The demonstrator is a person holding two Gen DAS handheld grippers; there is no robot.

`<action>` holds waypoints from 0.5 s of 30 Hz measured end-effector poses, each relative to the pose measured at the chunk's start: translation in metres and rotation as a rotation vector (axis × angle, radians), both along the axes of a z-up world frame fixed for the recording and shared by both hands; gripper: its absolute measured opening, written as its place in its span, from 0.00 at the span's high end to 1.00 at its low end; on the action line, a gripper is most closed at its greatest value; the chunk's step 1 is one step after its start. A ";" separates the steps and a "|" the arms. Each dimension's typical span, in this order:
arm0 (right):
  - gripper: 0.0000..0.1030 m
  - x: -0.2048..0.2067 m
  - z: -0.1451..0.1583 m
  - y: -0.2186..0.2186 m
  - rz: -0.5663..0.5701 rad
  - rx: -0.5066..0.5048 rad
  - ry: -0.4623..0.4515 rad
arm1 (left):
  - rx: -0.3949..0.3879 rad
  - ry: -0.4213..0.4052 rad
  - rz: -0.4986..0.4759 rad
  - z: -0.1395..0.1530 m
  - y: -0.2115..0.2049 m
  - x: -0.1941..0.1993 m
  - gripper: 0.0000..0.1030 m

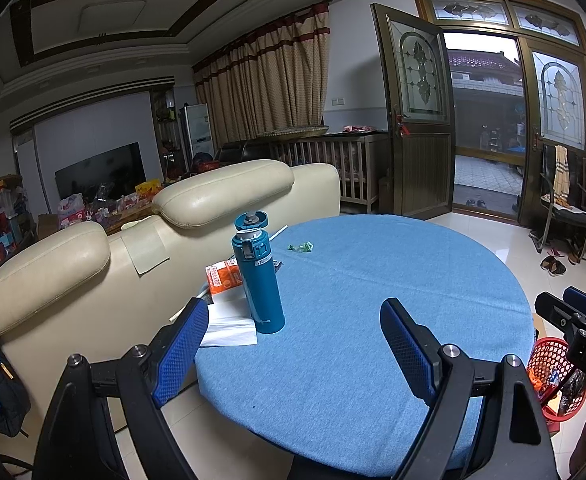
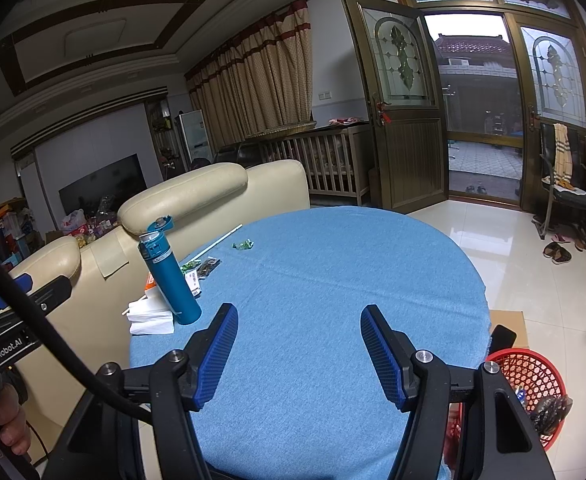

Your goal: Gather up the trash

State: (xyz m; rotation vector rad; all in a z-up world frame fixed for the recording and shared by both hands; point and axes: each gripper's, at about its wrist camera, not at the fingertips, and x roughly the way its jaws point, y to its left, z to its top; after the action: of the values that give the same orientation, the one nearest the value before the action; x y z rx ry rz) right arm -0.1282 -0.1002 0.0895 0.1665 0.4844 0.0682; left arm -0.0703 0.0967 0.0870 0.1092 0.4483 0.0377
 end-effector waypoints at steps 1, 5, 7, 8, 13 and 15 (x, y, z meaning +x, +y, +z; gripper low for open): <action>0.34 -0.001 0.000 0.000 0.000 -0.001 0.000 | 0.000 0.000 0.001 -0.001 0.001 -0.001 0.15; 0.34 0.000 -0.001 0.000 0.001 -0.001 0.000 | -0.001 0.000 0.001 -0.002 0.001 -0.001 0.15; 0.34 0.000 -0.001 0.000 0.001 -0.002 0.002 | -0.002 0.001 0.000 -0.001 0.001 0.000 0.15; 0.34 0.000 -0.001 0.000 0.001 -0.001 0.002 | -0.002 0.001 0.000 -0.001 0.001 0.000 0.15; 0.34 0.000 -0.001 0.000 0.002 -0.002 0.001 | -0.003 0.001 0.002 -0.004 0.003 -0.001 0.15; 0.34 0.000 -0.001 0.001 0.002 -0.002 0.002 | -0.004 0.002 0.001 -0.004 0.003 -0.001 0.15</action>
State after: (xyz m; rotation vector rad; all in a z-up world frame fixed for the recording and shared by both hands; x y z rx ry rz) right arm -0.1284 -0.0996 0.0883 0.1637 0.4865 0.0697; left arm -0.0715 0.1001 0.0834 0.1052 0.4508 0.0373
